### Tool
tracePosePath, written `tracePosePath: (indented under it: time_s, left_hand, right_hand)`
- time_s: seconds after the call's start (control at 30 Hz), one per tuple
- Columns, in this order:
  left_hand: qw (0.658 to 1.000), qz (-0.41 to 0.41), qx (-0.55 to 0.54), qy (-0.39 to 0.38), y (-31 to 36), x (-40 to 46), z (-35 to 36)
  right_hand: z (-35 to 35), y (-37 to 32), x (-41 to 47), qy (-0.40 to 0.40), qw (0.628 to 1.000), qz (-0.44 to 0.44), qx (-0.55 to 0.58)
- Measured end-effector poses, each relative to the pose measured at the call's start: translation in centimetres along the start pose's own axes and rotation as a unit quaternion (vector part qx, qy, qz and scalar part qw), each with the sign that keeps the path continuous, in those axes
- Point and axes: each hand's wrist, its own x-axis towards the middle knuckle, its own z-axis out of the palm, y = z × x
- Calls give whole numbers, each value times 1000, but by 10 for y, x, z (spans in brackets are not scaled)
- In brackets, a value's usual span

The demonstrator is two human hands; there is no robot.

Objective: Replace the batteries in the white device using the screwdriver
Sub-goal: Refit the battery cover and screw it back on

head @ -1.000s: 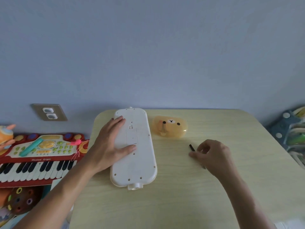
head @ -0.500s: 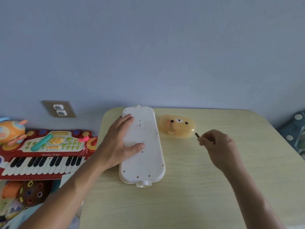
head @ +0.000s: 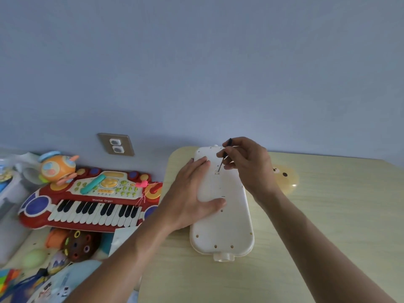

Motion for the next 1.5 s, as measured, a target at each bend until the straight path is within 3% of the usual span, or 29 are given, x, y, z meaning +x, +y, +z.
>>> tracePosePath:
  time_s: [0.87, 1.2, 1.5]
  left_hand:
    - [1000, -6, -12, -4, -6, 2, 2]
    - [968, 23, -180, 174, 36, 52, -18]
    - [966, 35, -208, 152, 32, 62, -18]
  right_hand:
    - [4, 16, -1, -4, 1000, -25, -6]
    - [2, 16, 0, -6, 996, -49, -72]
    - [-3, 18, -1, -48, 998, -29, -39]
